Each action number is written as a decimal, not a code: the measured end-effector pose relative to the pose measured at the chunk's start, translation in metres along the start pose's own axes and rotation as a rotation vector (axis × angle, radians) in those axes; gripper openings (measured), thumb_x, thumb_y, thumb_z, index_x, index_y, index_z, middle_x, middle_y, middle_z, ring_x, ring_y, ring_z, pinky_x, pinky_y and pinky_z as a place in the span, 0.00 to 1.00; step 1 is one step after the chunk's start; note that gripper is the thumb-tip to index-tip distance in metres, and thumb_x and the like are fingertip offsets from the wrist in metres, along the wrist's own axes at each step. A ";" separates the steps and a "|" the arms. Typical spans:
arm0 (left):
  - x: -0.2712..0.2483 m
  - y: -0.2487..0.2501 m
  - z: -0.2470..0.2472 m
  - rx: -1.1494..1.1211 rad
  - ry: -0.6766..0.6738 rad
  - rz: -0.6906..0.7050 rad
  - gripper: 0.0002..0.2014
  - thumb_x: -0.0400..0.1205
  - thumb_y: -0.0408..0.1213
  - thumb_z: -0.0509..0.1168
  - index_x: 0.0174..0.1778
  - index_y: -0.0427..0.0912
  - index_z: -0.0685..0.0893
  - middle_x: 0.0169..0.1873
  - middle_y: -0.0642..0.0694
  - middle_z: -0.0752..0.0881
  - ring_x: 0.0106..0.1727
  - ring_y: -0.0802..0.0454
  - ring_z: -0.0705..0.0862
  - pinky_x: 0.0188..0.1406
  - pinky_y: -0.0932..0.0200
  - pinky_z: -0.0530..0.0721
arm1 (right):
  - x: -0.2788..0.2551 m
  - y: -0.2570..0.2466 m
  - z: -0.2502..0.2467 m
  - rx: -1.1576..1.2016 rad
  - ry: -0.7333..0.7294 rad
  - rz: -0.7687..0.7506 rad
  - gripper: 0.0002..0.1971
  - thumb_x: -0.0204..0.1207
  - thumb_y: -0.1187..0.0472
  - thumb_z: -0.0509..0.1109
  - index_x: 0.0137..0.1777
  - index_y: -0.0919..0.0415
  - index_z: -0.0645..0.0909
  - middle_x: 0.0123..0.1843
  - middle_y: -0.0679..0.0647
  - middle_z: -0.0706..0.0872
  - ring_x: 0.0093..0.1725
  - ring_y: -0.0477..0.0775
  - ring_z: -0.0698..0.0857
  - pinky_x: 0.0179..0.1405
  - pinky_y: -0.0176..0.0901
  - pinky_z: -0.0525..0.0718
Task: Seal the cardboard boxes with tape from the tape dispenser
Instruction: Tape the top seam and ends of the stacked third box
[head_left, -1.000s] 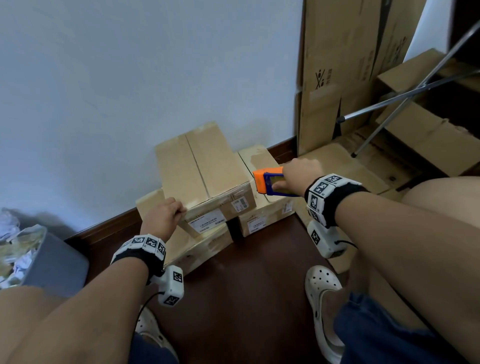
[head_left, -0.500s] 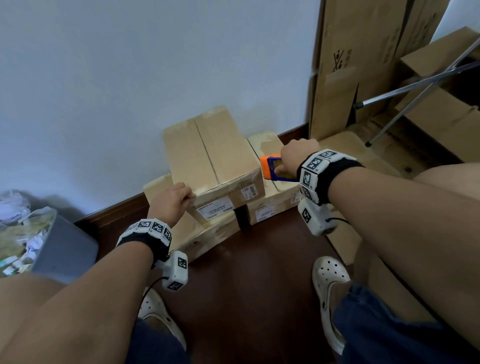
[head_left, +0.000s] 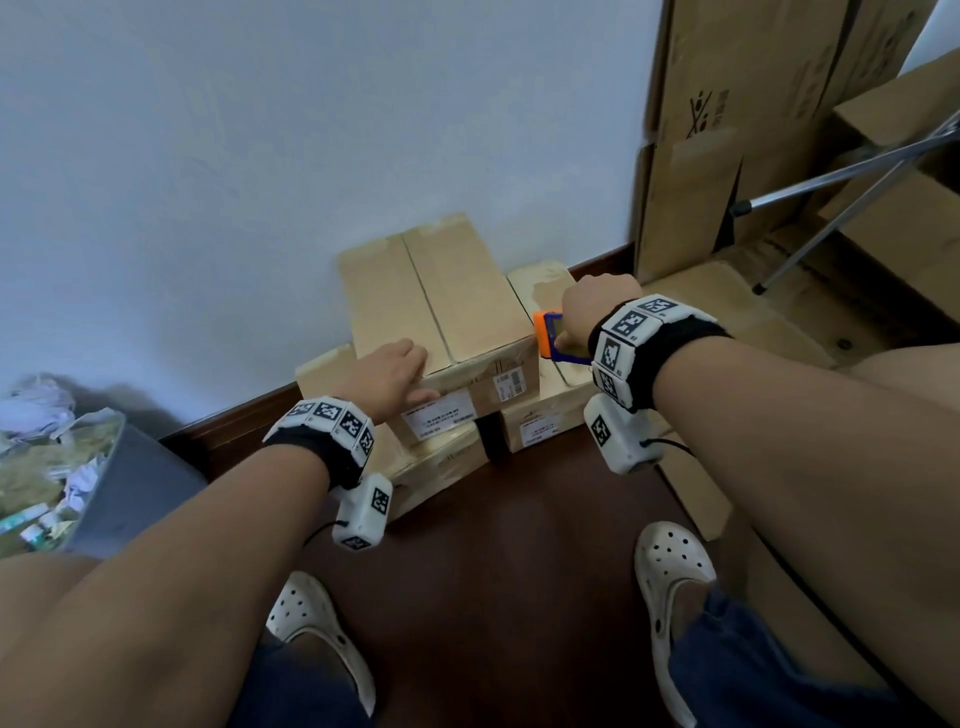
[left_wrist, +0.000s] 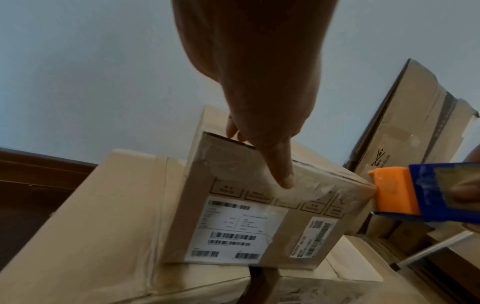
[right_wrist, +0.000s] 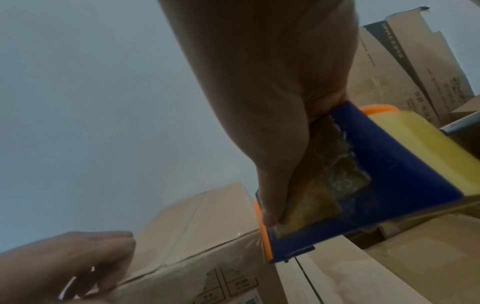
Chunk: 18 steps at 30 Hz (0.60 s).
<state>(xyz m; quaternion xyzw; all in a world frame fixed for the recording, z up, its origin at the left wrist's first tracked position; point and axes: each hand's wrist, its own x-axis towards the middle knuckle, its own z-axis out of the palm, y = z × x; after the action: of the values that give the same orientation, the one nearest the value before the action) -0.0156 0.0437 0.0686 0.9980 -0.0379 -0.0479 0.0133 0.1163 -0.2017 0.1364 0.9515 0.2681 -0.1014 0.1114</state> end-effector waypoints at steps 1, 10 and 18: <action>0.007 0.001 0.000 0.018 -0.041 -0.018 0.18 0.82 0.56 0.62 0.42 0.44 0.70 0.42 0.48 0.73 0.41 0.48 0.75 0.39 0.56 0.71 | 0.000 0.000 -0.002 -0.007 -0.007 0.002 0.15 0.76 0.54 0.68 0.30 0.57 0.72 0.30 0.50 0.76 0.26 0.50 0.74 0.23 0.37 0.67; 0.032 -0.016 0.001 0.034 -0.230 0.033 0.21 0.82 0.59 0.57 0.36 0.44 0.69 0.37 0.47 0.76 0.39 0.47 0.77 0.37 0.56 0.71 | 0.017 -0.012 -0.009 0.063 -0.146 0.125 0.12 0.68 0.51 0.74 0.36 0.60 0.80 0.35 0.57 0.83 0.39 0.63 0.85 0.51 0.65 0.85; 0.061 0.011 -0.002 -0.021 -0.212 -0.172 0.28 0.79 0.66 0.55 0.32 0.42 0.75 0.30 0.46 0.79 0.34 0.48 0.77 0.35 0.55 0.74 | 0.011 -0.006 -0.008 0.082 -0.121 0.096 0.14 0.70 0.52 0.72 0.30 0.59 0.76 0.31 0.53 0.80 0.31 0.56 0.82 0.41 0.47 0.83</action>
<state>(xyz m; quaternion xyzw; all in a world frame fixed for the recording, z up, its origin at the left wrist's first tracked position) 0.0442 0.0283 0.0648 0.9867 0.0471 -0.1547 0.0157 0.1234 -0.1897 0.1399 0.9592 0.2105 -0.1643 0.0932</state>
